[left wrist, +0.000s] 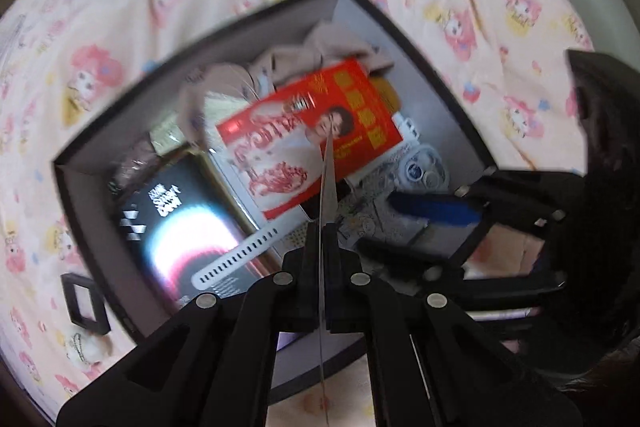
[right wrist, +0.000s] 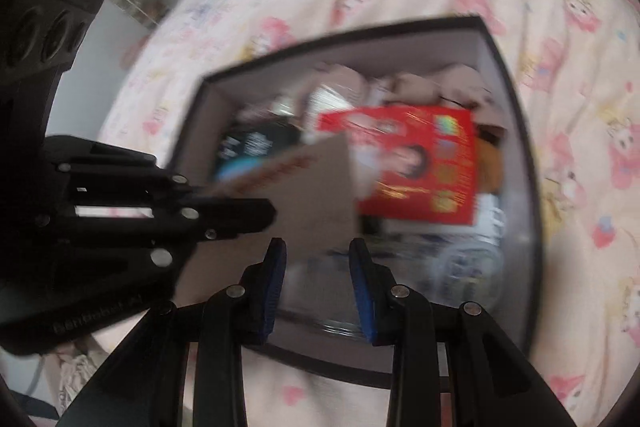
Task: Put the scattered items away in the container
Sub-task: 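Carry the second envelope with the left gripper over the box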
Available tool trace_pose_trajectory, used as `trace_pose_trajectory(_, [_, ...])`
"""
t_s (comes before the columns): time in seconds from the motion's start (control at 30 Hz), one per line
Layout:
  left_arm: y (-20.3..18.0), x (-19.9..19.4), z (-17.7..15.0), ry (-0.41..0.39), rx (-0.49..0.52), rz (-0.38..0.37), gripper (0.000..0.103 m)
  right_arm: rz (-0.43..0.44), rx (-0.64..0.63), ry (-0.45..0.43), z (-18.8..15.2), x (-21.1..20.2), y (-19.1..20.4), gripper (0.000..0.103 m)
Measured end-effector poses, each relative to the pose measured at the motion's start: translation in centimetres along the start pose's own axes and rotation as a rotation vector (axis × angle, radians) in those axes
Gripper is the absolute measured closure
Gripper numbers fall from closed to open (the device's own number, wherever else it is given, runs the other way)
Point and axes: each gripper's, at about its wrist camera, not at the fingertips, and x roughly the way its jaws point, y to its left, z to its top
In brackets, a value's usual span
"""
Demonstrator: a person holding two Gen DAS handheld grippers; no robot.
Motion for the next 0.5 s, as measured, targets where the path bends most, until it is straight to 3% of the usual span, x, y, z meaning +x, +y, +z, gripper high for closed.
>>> trace_pose_trajectory(0.1, [-1.7,0.4,0.2,0.051,0.094,0.064,0.103,-0.033,-0.019,0.011,0.3,-0.3,-1.1,0.074])
trace_pose_trajectory(0.17, [-3.3,0.2,0.5,0.070,0.198,0.180,0.103,-0.034,-0.014,0.004,0.4,-0.8,-1.8,0.074])
trace_pose_trajectory(0.23, [-4.7,-0.4,1.1,0.050,0.311,0.292,0.103,-0.060,0.012,-0.019,0.6,-1.3,-2.7,0.074])
trace_pose_trajectory(0.3, [-5.1,-1.0,2.0,0.019,0.352,0.358,0.103,-0.078,0.012,-0.046,1.1,-1.7,-3.0,0.074])
trace_pose_trajectory(0.4, [-4.8,-1.1,2.7,-0.055,0.337,0.366,0.103,-0.071,0.023,-0.087,1.8,-2.3,-2.9,0.074])
trace_pose_trajectory(0.5, [-4.6,0.0,1.3,-0.102,0.330,0.340,0.102,-0.082,0.019,-0.130,2.0,-2.5,-2.6,0.074])
